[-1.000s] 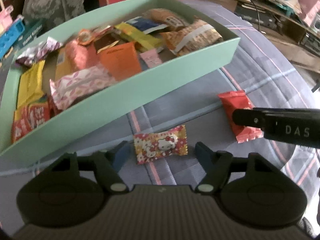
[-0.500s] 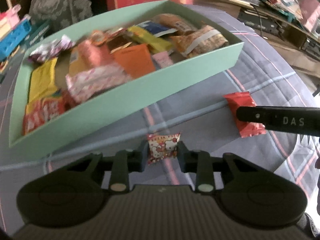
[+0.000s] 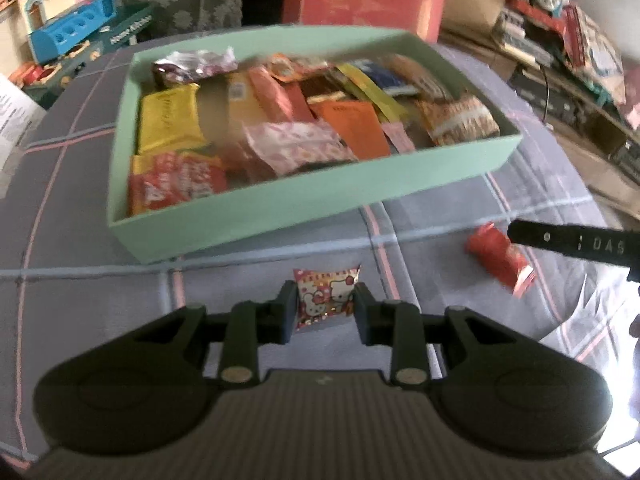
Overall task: Organize snacks
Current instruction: 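Place the Hello Kitty candy in the box with the left tool while the right tool places the red candy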
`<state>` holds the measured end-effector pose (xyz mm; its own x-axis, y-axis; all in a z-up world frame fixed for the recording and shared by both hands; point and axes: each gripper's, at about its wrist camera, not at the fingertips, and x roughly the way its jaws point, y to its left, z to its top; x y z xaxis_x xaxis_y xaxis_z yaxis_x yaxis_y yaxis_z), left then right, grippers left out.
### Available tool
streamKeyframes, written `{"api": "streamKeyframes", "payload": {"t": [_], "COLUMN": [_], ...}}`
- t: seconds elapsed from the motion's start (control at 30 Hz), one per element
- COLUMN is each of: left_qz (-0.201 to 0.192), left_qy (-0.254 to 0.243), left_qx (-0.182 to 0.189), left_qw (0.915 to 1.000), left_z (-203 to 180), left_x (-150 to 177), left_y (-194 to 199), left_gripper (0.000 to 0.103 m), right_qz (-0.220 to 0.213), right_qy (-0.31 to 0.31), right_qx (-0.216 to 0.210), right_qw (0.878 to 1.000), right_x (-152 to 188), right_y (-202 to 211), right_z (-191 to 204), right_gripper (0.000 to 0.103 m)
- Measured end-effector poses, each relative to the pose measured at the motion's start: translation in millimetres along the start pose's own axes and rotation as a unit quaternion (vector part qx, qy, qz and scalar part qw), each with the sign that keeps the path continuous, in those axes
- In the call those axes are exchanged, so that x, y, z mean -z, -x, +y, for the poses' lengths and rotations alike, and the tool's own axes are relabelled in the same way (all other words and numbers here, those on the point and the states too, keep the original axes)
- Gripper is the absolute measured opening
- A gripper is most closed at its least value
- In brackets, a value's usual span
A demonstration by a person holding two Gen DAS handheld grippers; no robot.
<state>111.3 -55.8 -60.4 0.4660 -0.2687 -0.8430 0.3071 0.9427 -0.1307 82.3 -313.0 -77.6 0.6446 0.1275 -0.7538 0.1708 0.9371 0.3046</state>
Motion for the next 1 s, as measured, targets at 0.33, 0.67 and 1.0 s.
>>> {"api": "streamKeyframes", "payload": {"t": [0.33, 0.67, 1.0], "left_qz": [0.002, 0.006, 0.006], "left_qy": [0.014, 0.038, 0.052], "left_qx": [0.007, 0.01, 0.018], "left_qw": [0.9999, 0.9992, 0.9985], "left_z": [10, 23, 29], "left_x": [11, 18, 23], "left_y": [7, 9, 9], "left_gripper": [0.029, 0.029, 0.029], "right_qz": [0.039, 0.063, 0.049], "right_qy": [0.031, 0.094, 0.103], "right_qx": [0.031, 0.025, 0.052], "right_qw": [0.998, 0.993, 0.992], "right_x": [12, 9, 16], "right_y": [-15, -35, -30], "right_z": [7, 17, 31], "right_gripper": [0.045, 0.051, 0.032]}}
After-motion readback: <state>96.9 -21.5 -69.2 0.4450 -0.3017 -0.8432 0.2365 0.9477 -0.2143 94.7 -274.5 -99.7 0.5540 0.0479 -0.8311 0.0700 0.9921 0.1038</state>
